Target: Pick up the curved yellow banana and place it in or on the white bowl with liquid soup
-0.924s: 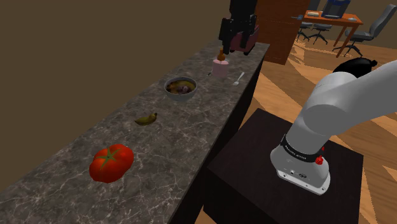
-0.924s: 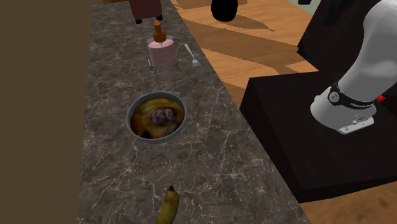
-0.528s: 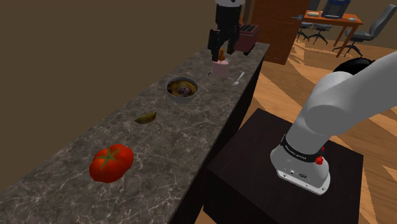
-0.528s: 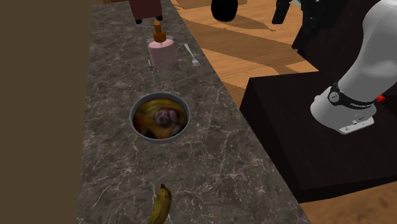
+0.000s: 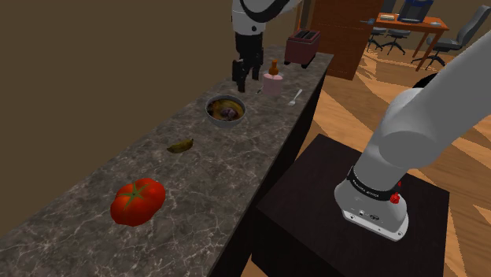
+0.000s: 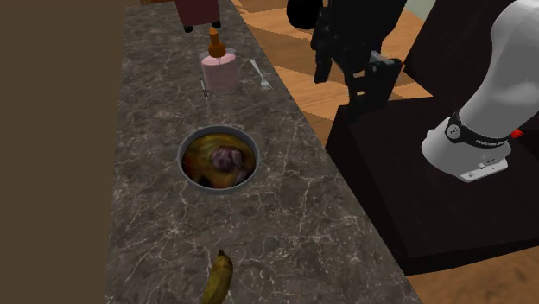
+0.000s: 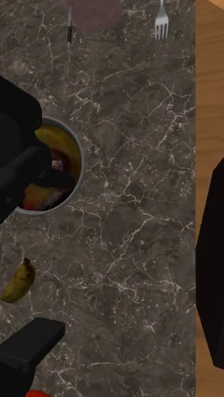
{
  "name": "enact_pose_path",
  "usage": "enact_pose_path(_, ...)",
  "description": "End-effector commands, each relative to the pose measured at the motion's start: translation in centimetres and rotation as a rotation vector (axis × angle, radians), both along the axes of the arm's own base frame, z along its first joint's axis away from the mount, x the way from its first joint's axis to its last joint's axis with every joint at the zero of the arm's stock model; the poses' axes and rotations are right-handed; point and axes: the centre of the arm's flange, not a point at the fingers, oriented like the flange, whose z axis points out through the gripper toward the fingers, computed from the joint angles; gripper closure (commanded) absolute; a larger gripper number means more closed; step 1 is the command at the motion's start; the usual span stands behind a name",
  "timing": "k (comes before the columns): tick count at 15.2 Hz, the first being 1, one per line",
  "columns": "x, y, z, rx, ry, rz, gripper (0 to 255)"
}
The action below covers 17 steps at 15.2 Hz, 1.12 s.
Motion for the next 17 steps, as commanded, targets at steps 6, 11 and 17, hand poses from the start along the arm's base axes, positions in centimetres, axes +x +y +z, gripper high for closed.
enact_pose_path(6, 6.3, 4.0, -6.1, -0.039, -0.001, 0.19, 0)
enact_pose_path(11, 10.2, 7.5, -10.4, -0.066, 0.0, 0.325, 0)
enact_pose_path(17, 14.1, 12.1, -15.6, -0.1, 0.0, 0.486, 0)
